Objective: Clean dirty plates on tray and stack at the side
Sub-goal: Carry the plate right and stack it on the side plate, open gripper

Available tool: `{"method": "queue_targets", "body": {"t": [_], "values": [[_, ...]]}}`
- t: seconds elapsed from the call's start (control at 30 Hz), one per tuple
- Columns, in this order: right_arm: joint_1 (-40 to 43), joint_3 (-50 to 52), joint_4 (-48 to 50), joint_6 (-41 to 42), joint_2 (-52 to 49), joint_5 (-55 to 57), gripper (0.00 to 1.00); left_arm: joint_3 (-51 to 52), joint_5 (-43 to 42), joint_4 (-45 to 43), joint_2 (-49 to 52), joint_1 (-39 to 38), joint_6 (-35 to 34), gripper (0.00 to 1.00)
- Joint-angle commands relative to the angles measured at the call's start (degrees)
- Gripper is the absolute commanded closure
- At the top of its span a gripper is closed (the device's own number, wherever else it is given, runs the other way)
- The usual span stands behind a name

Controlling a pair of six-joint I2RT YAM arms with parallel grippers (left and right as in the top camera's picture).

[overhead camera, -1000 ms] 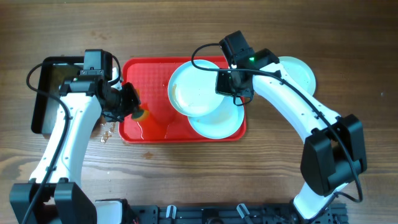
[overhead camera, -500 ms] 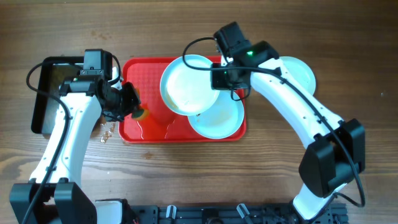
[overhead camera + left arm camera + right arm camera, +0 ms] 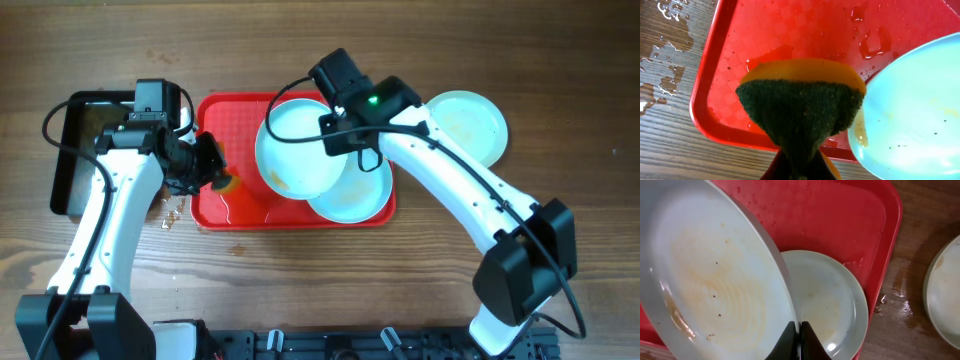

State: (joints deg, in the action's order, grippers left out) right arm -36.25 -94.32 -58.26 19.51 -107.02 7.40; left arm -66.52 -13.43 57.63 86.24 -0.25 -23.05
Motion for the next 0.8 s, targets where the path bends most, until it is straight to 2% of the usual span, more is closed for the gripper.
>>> {"method": "queue_targets", "body": {"t": [0.0,0.23,0.5,0.77], "values": [[-2.16,-1.38,0.33,-1.57,1.77,6.54,0.96,-0.87,-0.92,-0.15,-0.72,0.0,0.31,0.96],[-5.4,-1.38,0.55,-3.56,1.77,14.34,0.96,-0.87,-0.92,-0.15,-0.72,0.0,0.31,0.96],[-5.9,-1.38,0.63,-4.72,1.77,17.49,0.95,-0.87,-0.9,-0.13,-0.72,0.0,0.31,0.96],[-5.92,-1.38,2.21,-10.8,1.77,20.31,0.96,-0.87,-0.9,-0.17,-0.72,0.0,0.31,0.96]]}}
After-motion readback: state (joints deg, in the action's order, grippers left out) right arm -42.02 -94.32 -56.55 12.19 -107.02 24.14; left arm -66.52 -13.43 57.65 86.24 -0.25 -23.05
